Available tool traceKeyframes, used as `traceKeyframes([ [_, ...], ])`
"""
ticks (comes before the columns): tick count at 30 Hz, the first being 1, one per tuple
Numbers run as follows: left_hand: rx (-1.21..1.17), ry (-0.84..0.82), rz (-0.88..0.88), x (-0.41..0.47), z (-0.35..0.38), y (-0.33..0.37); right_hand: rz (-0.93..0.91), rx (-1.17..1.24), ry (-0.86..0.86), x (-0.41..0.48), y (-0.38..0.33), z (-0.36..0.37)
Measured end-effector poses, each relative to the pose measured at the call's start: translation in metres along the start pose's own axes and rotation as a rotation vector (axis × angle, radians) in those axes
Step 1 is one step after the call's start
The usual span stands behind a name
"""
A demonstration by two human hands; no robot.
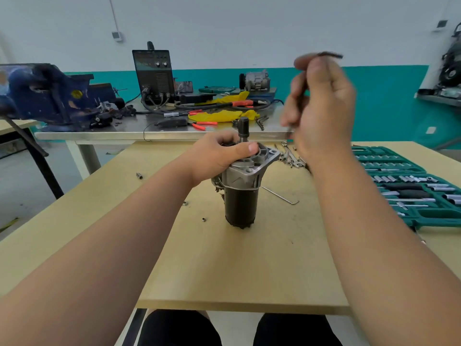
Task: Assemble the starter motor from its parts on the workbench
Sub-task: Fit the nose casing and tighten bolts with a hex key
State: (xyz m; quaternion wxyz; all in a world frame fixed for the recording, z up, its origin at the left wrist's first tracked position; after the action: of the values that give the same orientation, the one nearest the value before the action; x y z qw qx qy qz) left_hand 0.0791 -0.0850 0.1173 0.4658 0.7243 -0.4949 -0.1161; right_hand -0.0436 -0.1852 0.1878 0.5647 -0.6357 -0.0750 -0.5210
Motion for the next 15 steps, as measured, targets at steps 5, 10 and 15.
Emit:
traceKeyframes([
  [5,0.036,0.0,0.025,0.002,0.002,0.0,0.0,-0.949,-0.623,-0.025,0.02,0.009],
  [10,0.04,0.021,0.025,0.0,0.001,0.004,0.055,-1.08,-0.766,-0.031,0.027,0.004],
  [15,0.036,-0.029,0.042,0.002,0.003,0.003,-0.046,-1.114,-0.849,-0.03,0.022,0.022],
])
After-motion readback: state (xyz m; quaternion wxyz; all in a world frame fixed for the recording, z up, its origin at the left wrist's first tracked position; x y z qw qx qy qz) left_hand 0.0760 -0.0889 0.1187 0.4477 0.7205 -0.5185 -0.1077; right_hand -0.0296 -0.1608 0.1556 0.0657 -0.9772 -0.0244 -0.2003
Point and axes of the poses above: each hand's wrist, its own x-axis towards the middle knuckle, its own z-axis out of the palm, y = z × x, the point moved 8 cm from there along x, towards the middle knuckle
